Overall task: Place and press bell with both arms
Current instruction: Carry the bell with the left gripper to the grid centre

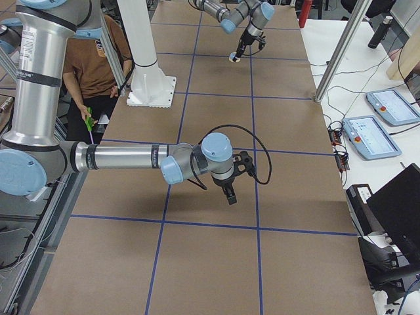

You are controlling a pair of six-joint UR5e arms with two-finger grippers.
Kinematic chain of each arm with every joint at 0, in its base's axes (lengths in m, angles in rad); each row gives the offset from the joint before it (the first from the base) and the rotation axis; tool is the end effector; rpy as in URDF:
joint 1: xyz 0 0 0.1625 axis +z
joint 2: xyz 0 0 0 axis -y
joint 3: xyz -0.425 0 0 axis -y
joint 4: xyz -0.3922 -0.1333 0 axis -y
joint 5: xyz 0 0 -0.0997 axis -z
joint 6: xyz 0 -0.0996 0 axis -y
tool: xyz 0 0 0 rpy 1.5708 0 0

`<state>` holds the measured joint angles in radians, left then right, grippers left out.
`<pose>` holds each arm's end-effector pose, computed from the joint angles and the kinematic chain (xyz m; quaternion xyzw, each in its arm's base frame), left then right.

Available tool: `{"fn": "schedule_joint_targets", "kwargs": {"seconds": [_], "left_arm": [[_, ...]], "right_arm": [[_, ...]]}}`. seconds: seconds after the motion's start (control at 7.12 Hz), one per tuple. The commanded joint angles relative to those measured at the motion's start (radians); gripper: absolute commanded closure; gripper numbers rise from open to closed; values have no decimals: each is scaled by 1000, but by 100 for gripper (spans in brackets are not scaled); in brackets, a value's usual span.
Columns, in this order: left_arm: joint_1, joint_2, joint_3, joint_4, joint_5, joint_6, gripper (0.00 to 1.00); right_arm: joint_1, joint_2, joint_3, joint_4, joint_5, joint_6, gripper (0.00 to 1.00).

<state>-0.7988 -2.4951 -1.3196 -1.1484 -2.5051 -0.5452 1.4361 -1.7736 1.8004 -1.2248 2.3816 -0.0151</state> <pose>0.4901 -0.5796 0.2066 -0.1852 0.4217 0.1562 0.8738 0.0036 -0.4287 0.5959 0.1468 -0.3970 -0.1405 0.8950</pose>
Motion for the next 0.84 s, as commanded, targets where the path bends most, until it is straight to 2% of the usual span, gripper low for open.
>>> {"fn": "schedule_joint_targets", "kwargs": {"seconds": [0.0, 0.14, 0.28, 0.7], "left_arm": [[79, -128, 291, -332, 5, -245, 97], [116, -181, 395, -412, 50, -318, 97], [124, -239, 457, -412, 74, -335, 97], [161, -246, 470, -415, 91, -383, 73]], "right_arm": [[-6, 0, 1, 2, 2, 47, 0], [-9, -1, 1, 4, 2, 56, 0], [-12, -1, 1, 4, 2, 58, 0], [-16, -1, -9, 2, -1, 57, 0]]}}
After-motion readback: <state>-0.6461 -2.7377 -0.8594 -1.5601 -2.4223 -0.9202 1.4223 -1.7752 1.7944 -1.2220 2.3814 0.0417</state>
